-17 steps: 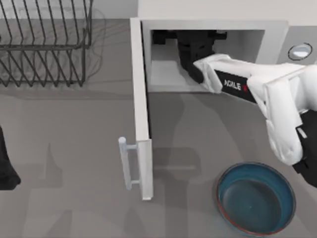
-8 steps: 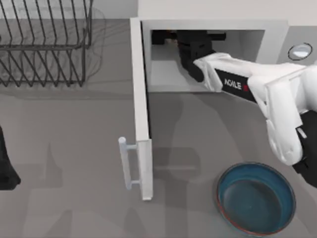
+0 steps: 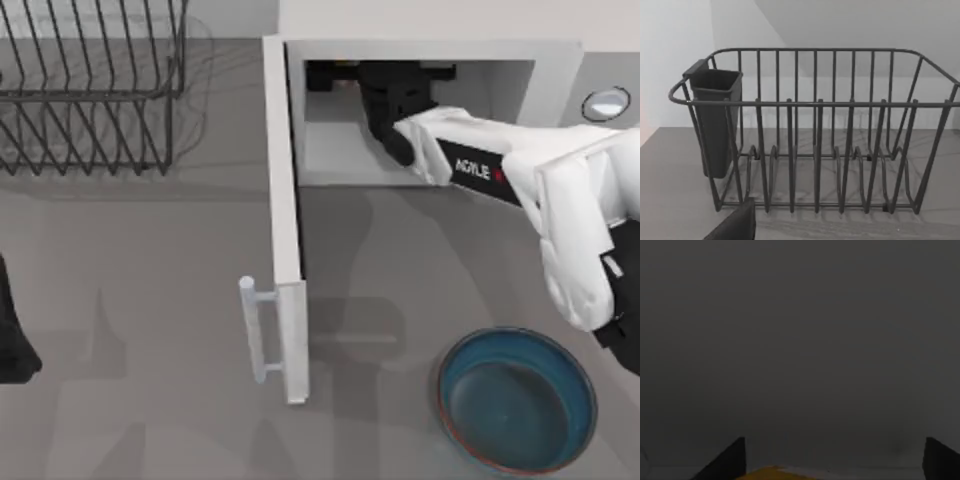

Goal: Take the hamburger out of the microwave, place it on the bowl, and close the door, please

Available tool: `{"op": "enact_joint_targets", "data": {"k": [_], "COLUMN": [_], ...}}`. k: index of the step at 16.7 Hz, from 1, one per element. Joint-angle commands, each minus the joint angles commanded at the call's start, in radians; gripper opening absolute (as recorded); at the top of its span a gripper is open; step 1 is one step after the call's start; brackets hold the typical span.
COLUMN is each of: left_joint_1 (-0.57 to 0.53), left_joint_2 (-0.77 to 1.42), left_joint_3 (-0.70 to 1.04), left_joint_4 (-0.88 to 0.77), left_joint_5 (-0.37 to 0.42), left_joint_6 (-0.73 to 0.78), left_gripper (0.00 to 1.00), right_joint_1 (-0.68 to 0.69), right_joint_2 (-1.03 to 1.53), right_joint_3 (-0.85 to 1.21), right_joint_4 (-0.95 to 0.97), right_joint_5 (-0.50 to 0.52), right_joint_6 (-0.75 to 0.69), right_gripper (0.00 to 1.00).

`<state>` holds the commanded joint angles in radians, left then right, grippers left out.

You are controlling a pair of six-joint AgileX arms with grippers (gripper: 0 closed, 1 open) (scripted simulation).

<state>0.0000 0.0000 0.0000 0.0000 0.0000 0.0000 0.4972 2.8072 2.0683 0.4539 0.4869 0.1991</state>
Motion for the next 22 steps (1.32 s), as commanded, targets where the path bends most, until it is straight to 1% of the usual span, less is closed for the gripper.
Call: {"op": "enact_joint_targets", "data": {"k": [7,9,11,13,17,18,20,22], "left_joint_1": [0.0,0.0,0.0,0.0,0.0,0.0,0.0,0.0], "left_joint_2": [0.0,0.0,0.0,0.0,0.0,0.0,0.0,0.0], "left_joint_3": [0.0,0.0,0.0,0.0,0.0,0.0,0.0,0.0], "left_joint_4": [0.0,0.0,0.0,0.0,0.0,0.0,0.0,0.0], "left_joint_5": [0.0,0.0,0.0,0.0,0.0,0.0,0.0,0.0], "left_joint_6": [0.0,0.0,0.0,0.0,0.0,0.0,0.0,0.0], "left_gripper": [1.0,1.0,1.0,1.0,1.0,1.0,1.0,1.0], "right_joint_1": [0.102,0.128,0.149,0.161,0.164,0.147,0.147,0.146], "right_joint_2": [-0.262,-0.327,-0.38,-0.412,-0.419,-0.405,-0.422,-0.478], "right_joint_3": [-0.619,-0.757,-0.853,-0.906,-0.918,-0.886,-0.885,-0.881], "right_joint_4": [0.285,0.357,0.414,0.448,0.456,0.446,0.429,0.372], "right_joint_5": [0.095,0.119,0.138,0.149,0.152,0.13,0.129,0.128], "right_joint_6": [0.039,0.049,0.056,0.061,0.062,0.059,0.059,0.059], "right_gripper": [0.0,0.0,0.0,0.0,0.0,0.0,0.0,0.0]}}
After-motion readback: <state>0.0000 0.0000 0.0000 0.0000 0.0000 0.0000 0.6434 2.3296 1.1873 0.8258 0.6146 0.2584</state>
